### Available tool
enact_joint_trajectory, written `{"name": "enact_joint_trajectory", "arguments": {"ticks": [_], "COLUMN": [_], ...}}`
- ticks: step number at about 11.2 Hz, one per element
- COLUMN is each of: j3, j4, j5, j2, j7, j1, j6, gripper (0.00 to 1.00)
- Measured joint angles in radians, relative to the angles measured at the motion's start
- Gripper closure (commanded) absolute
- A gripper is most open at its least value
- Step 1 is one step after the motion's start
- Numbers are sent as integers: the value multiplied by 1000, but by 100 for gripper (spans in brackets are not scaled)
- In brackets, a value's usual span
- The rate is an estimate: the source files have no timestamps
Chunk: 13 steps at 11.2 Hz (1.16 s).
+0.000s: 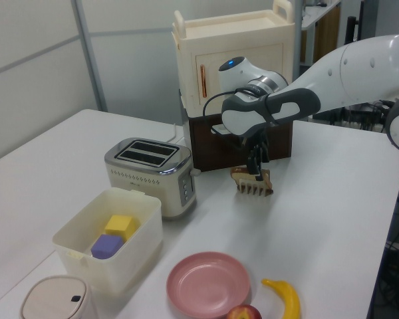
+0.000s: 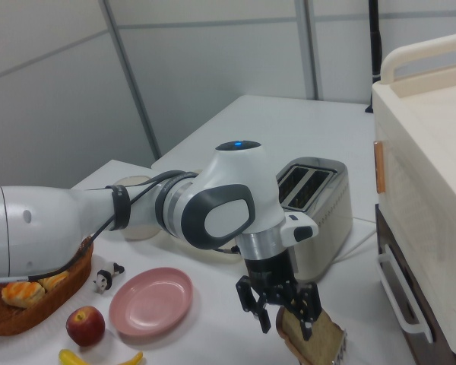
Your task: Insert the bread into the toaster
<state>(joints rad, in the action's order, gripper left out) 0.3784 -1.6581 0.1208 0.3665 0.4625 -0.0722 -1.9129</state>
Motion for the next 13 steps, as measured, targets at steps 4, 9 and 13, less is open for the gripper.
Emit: {"name": "enact_joint_trajectory", "arguments": {"ticks": [4,9,13], "j3": [-1,-1,5], "j4": [-6,-6,33], "j5": [0,0,0], "j2": [7,6,-28], "j7": [0,0,0], "j1": [-2,-3,19], "j6": [-26,-27,-28], "gripper": [68,88,88]}}
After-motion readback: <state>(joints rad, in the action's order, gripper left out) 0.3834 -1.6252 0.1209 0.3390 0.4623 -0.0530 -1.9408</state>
